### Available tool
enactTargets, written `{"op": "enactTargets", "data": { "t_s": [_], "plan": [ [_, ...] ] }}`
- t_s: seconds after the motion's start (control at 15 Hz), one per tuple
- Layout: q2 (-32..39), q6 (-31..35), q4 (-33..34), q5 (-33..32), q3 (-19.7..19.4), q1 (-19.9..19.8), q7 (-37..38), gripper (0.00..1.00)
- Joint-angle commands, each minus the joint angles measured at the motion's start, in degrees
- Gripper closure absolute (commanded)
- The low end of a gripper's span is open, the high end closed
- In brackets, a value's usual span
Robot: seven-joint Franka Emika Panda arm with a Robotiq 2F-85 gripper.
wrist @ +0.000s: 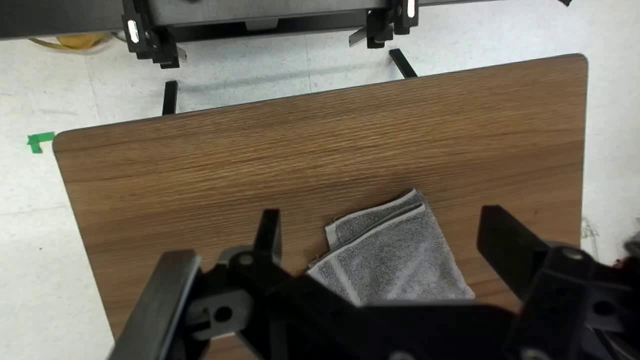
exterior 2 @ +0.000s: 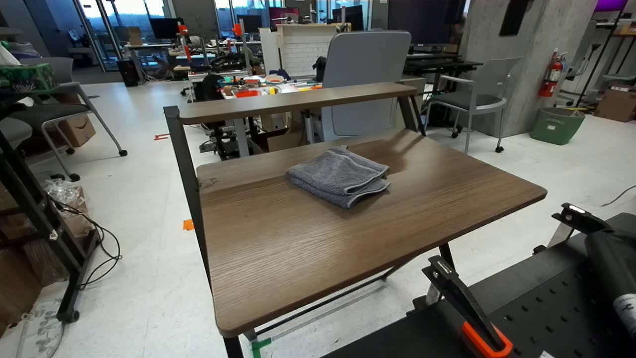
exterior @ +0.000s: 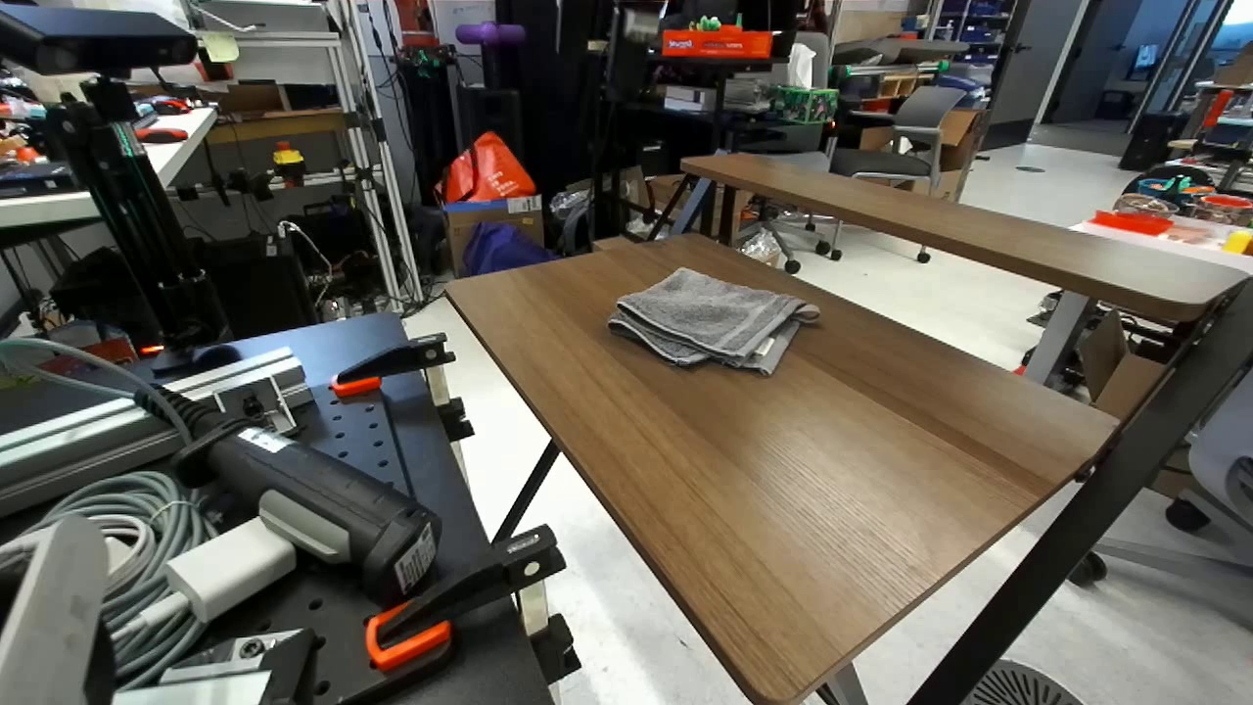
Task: Move the towel to the right
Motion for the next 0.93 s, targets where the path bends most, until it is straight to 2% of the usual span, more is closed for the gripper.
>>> {"op": "enactTargets", "data": {
  "t_s": [0.0,0.33,0.87],
  "plan": [
    [15.04,2.62,10.46,0.81,1.11,0.17,1.01,0.0],
    [32.01,6.07,24.46,-0.07,2.65,0.94,5.16,0.0],
    [47.67,5.54,41.48,-4.04,2.76,6.56,11.89,0.0]
  ]
}}
